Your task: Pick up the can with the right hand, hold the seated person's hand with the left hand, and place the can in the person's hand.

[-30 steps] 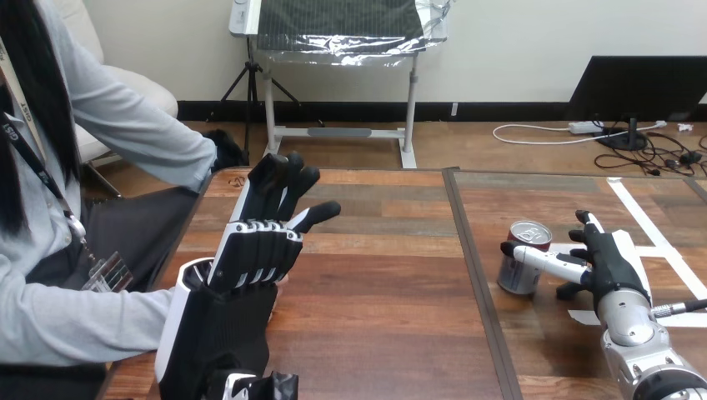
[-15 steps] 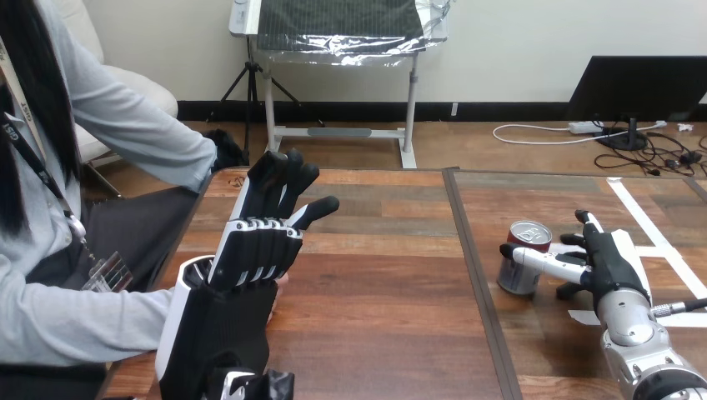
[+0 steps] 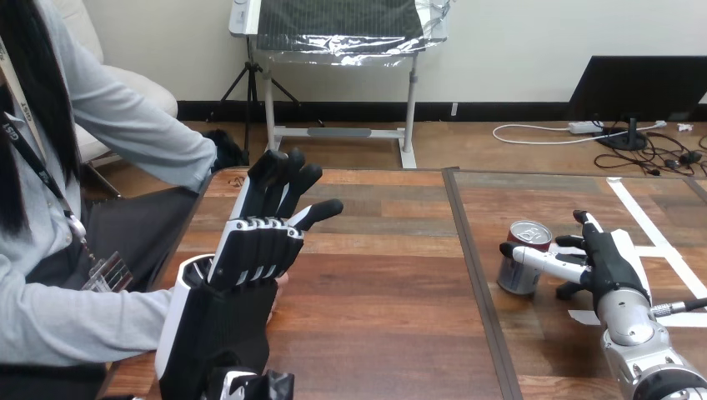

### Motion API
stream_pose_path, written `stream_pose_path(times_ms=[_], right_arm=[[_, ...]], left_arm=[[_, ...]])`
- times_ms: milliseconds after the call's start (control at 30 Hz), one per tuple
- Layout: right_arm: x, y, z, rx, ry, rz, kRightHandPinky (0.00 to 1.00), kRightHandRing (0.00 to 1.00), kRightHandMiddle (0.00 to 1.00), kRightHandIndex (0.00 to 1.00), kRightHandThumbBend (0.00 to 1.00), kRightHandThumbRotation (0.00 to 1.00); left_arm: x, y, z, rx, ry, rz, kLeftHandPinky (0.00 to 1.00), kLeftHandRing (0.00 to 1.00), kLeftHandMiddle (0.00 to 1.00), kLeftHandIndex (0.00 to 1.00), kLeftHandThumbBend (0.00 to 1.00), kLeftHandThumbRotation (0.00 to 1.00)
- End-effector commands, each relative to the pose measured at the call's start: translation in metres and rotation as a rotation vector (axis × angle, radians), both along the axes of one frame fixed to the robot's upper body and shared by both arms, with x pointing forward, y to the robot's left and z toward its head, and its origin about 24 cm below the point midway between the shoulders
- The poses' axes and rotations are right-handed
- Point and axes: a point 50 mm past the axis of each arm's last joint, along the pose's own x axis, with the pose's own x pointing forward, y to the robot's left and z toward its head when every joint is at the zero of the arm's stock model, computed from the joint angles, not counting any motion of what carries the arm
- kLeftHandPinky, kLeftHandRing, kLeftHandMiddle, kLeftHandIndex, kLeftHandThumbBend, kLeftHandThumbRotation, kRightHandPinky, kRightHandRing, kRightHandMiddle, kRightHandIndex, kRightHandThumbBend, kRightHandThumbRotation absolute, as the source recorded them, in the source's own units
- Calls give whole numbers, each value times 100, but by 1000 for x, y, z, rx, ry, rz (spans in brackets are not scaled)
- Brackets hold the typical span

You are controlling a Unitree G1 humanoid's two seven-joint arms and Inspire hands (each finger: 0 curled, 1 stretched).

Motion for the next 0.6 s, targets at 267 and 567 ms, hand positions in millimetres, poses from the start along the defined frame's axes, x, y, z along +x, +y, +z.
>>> stream_pose_path(times_ms=[267,567], right_arm=[[24,16,25,32,-85,52,71,85,88,97,100,35],[24,19,25,86,-103,47,54,70,75,96,100,24]], left_arm=[[9,-10,9,-44,-53,-6,84,95,97,98,84,66],[7,-11,9,-39,-46,-8,85,96,97,98,85,67]])
